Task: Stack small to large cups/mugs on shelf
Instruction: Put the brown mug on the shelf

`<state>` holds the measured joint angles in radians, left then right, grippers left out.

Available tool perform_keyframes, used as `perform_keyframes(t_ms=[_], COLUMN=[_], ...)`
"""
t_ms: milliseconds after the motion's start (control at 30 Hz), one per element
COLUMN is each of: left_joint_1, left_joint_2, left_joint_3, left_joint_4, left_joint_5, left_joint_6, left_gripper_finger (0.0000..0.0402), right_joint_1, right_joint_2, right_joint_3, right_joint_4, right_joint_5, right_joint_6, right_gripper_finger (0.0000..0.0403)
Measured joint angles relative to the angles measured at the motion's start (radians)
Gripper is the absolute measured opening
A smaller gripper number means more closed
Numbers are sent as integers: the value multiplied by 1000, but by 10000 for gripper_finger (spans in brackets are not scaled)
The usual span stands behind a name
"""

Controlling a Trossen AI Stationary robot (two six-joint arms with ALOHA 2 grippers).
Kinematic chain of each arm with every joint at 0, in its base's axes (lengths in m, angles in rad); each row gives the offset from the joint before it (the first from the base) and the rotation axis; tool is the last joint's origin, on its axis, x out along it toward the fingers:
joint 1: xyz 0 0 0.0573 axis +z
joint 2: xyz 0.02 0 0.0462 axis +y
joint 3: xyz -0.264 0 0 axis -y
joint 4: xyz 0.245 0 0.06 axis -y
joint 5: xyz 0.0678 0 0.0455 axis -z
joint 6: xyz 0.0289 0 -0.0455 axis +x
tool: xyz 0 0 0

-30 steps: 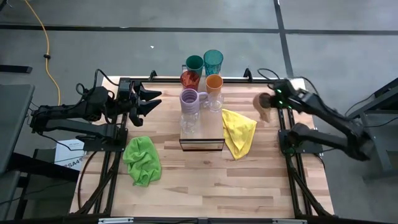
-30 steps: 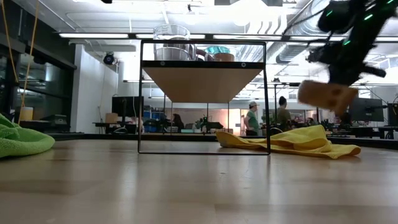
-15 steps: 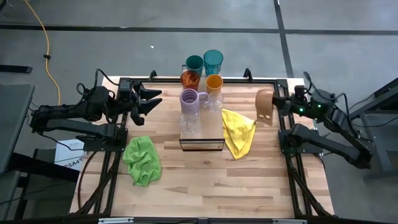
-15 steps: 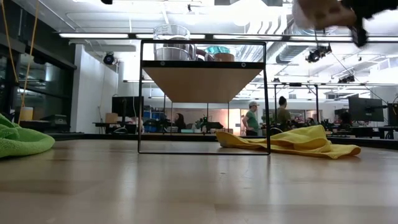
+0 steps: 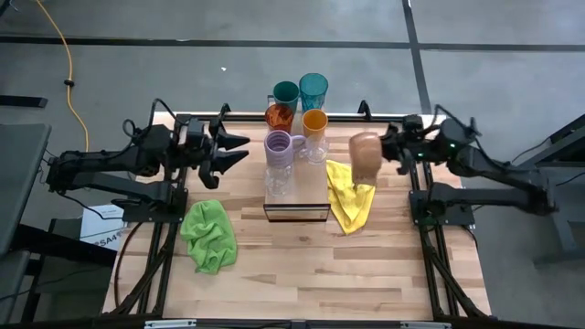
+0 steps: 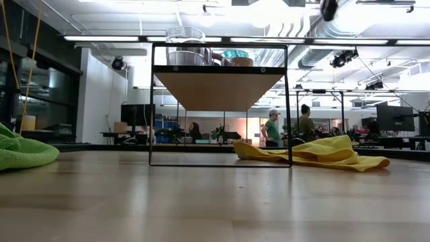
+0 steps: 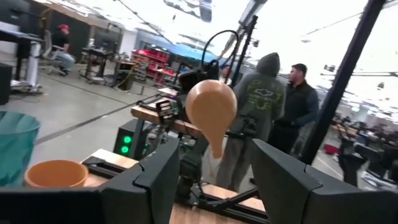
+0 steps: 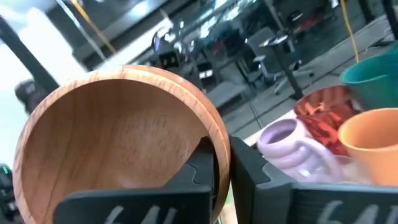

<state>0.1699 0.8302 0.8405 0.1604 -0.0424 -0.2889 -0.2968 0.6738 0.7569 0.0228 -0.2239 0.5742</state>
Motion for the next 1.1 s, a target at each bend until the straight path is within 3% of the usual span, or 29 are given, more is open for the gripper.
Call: perform_keyframes(t_ms=[400, 1100], left_joint_1=[0, 0], left_joint_2=[-2, -2], left_joint_3=[1, 1], left_joint_4=[-7, -6], left_joint_5=[18, 35], left_joint_6=[0, -6], left_gripper_finger=[182, 182], right_joint_1=[138, 142], right_joint_2=[163, 166], right_joint_3=[218, 226], right_joint_4=[-194, -223], right_joint_5=[111, 114], right_joint_6=[-182, -186], right_gripper_finger=[1, 1])
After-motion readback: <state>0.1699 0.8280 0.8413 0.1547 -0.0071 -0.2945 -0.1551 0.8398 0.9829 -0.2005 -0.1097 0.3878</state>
